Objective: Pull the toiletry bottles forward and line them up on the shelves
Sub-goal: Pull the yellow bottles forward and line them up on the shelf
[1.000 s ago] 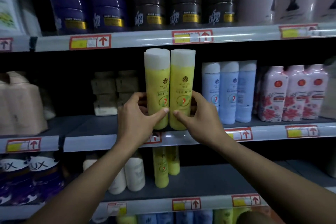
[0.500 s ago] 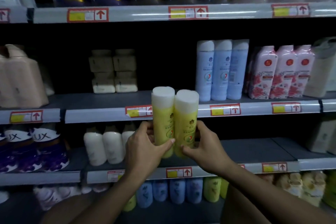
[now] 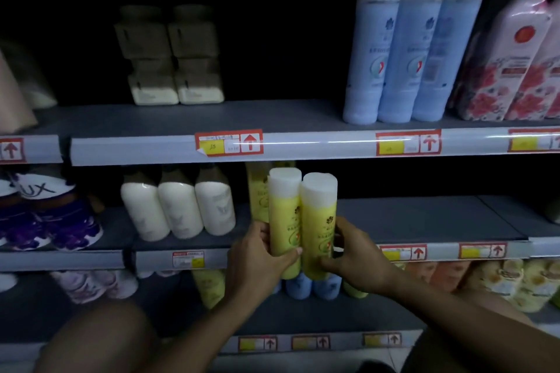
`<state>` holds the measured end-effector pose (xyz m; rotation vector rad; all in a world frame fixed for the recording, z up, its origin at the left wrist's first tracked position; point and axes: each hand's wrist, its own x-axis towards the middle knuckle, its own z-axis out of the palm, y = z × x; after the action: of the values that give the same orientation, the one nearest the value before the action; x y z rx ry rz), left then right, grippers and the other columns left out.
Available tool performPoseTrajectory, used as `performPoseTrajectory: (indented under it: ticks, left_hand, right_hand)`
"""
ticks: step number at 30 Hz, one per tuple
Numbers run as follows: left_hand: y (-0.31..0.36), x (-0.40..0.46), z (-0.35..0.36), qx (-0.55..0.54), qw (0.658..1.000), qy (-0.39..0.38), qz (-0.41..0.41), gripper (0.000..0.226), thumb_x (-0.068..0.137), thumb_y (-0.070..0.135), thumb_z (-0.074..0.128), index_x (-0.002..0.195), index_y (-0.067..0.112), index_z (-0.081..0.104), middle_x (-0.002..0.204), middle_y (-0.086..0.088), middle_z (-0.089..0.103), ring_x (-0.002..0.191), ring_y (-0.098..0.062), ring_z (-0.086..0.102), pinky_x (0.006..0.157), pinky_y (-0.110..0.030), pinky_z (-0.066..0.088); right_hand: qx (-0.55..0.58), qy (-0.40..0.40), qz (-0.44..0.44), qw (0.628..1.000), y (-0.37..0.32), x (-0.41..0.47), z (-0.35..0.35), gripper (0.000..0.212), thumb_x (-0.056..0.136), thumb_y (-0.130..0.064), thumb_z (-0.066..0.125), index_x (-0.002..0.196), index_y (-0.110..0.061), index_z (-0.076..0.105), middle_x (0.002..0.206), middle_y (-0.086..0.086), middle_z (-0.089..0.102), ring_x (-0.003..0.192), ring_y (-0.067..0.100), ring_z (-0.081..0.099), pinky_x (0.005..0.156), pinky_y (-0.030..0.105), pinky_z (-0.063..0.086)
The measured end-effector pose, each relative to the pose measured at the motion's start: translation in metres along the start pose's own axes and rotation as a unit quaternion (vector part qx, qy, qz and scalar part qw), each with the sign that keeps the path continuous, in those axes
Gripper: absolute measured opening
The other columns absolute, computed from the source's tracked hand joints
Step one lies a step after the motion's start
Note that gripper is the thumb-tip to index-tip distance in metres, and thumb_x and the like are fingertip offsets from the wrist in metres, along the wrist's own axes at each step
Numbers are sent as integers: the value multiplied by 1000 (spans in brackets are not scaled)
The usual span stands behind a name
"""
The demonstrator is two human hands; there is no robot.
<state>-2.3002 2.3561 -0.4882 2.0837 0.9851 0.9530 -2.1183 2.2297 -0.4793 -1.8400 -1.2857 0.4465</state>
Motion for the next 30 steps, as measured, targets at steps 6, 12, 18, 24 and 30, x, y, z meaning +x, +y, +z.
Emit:
performPoseTrajectory:
  ticks: [6,12,18,24,30]
  left_hand:
    - [3,35,13,7,1000,22,6,53,63,59,89,96,32,57,80,15,69,73,-3,67,62,-38,59]
    - [3,54,32,-7,998,61,-2,56,60,62,87,96,34,55,90,13,70,79,-8,68,66,-39,59]
    - [-8,48,54,15,994,106,-18,55,62,54,91,98,27,59,101,8,58,86,-19,66,71,-44,58]
    - [-8,40,60,-5,994,109,-6,63,67,42,91,114,26,52,109,8,56,94,-14,64,79,-41,59]
    - [-10,36,60,-17,993,118,-25,48,71,36,92,98,24,53,98,8,58,80,-7,61,71,-28,56]
  right_hand:
    - [16,23,10,1000,8,37,-10,56,76,-18,83,125,-23,57,116,-9,70,103,3,68,86,33,61]
    - [34,43,11,998,17,63,-10,57,74,-19,84,124,-25,57,115,-9,70,107,6,68,89,35,60]
    - [51,60,26,997,34,73,-1,55,77,-14,82,127,-20,59,114,-8,73,107,7,69,93,41,60]
    - [29,61,17,998,32,77,3,61,79,-13,80,131,-26,52,117,-13,68,108,2,65,97,34,57]
    - [-24,83,18,996,34,74,7,65,73,-39,86,128,-37,52,115,-11,66,107,8,63,91,36,56]
